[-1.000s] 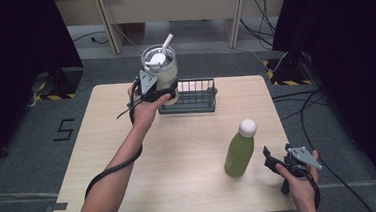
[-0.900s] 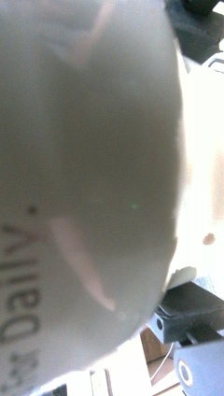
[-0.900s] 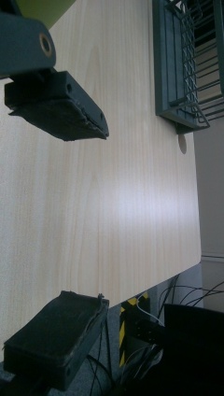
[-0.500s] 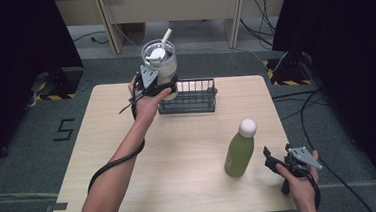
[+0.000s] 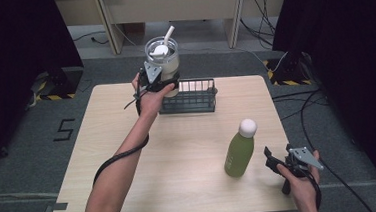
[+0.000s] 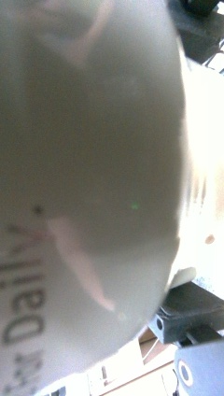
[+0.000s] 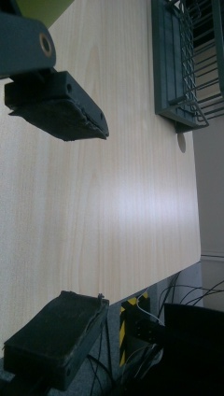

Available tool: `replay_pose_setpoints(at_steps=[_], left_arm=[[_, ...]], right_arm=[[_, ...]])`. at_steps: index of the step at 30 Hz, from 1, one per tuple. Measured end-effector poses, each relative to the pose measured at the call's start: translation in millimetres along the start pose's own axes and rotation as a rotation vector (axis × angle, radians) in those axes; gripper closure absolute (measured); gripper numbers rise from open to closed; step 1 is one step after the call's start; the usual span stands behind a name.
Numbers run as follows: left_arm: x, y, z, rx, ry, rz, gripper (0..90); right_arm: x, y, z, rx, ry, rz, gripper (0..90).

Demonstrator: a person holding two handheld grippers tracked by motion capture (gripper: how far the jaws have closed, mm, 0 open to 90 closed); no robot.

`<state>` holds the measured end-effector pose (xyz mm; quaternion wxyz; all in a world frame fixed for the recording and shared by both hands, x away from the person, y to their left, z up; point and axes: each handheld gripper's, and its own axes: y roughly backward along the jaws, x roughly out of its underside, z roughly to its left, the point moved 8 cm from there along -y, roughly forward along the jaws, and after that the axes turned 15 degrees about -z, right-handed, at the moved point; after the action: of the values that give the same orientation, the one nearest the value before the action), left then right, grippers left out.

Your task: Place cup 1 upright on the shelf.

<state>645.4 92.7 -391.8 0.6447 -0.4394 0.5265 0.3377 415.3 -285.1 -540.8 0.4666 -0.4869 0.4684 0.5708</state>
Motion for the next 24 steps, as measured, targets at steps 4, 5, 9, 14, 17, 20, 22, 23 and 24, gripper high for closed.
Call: replay_pose_setpoints(at_steps=[4,5,9,14,17,20,22,23,24], left_arm=[[3.8,-3.8,0.8,-0.014,-0.001,0.003,9.0],[4.9,-4.8,0.6,-0.016,0.0,0.004,9.0],[8.3,-9.6,-0.1,-0.038,0.001,0.0,9.0],[10.9,-15.1,-0.4,-0.064,0.005,-0.004,9.0],[11.8,-18.1,-0.6,-0.073,-0.014,-0.005,9.0],[13.2,-20.4,-1.3,-0.074,-0.016,-0.004,9.0],[14.5,-21.5,-1.4,-0.081,-0.013,-0.005,9.0],[16.2,-22.5,-1.2,-0.083,-0.015,-0.004,9.0],[16.2,-22.5,-1.2,-0.083,-0.015,-0.004,9.0]], right_arm=[[1.0,-0.4,1.1,-0.003,0.003,0.001,15.4],[1.0,-0.4,1.1,-0.003,0.003,0.001,15.4],[1.8,-0.4,2.3,-0.007,0.002,0.006,15.4],[2.7,-0.5,2.7,-0.011,0.005,0.007,15.4],[3.0,-0.4,3.0,-0.013,0.004,0.009,15.4],[2.9,-0.2,3.1,-0.016,0.007,0.007,15.4],[3.1,-0.2,3.3,-0.017,0.008,0.007,15.4],[3.5,-0.2,3.8,-0.02,0.007,0.008,15.4],[3.5,-0.2,3.8,-0.02,0.007,0.008,15.4]])
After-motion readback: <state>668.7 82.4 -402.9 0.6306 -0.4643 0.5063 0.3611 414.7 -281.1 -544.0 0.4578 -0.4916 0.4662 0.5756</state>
